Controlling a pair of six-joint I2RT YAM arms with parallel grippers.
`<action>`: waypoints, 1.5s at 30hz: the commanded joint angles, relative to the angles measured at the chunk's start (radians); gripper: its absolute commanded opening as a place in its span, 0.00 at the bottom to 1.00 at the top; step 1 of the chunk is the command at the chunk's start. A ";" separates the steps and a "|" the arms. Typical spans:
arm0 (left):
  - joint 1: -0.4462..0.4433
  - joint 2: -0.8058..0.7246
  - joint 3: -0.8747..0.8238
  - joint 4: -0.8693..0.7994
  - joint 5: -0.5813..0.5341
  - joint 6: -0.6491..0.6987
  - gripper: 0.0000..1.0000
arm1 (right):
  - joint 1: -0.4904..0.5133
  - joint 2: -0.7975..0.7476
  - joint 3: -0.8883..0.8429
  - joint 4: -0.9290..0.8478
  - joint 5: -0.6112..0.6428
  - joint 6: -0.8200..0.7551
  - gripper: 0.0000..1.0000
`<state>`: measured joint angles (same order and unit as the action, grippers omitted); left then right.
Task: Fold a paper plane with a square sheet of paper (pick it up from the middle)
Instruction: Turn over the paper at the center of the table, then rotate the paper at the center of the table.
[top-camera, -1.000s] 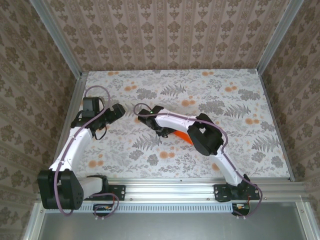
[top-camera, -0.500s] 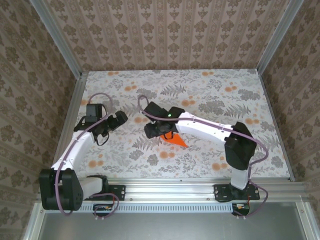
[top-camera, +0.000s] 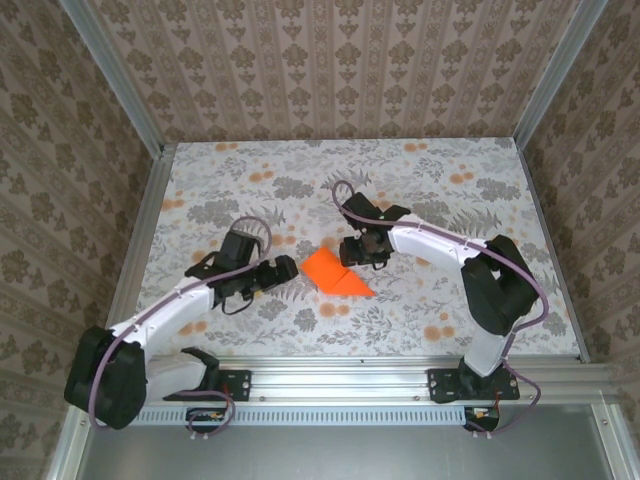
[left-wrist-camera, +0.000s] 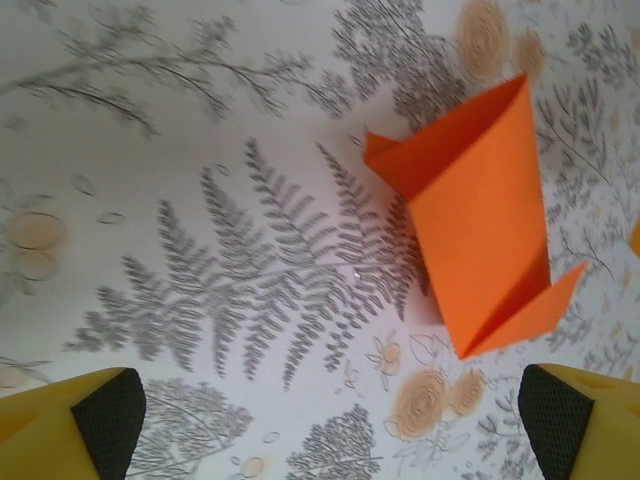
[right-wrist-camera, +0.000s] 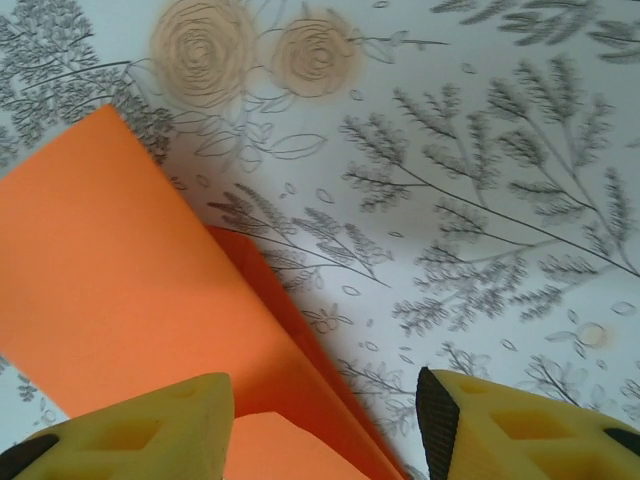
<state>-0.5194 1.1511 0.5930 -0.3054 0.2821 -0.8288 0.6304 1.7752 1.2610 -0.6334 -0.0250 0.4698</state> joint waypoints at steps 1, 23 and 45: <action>-0.025 0.026 -0.005 0.063 -0.043 -0.060 1.00 | -0.030 0.063 0.030 0.041 -0.158 -0.126 0.55; -0.063 0.203 0.042 0.173 0.023 -0.079 1.00 | -0.093 0.282 0.153 0.084 -0.290 -0.203 0.32; -0.104 0.317 0.054 0.325 0.096 -0.146 0.86 | -0.092 -0.104 -0.070 0.140 -0.236 -0.073 0.38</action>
<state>-0.6109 1.4452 0.6334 -0.0444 0.3351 -0.9424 0.5369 1.6890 1.2327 -0.5072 -0.2138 0.3637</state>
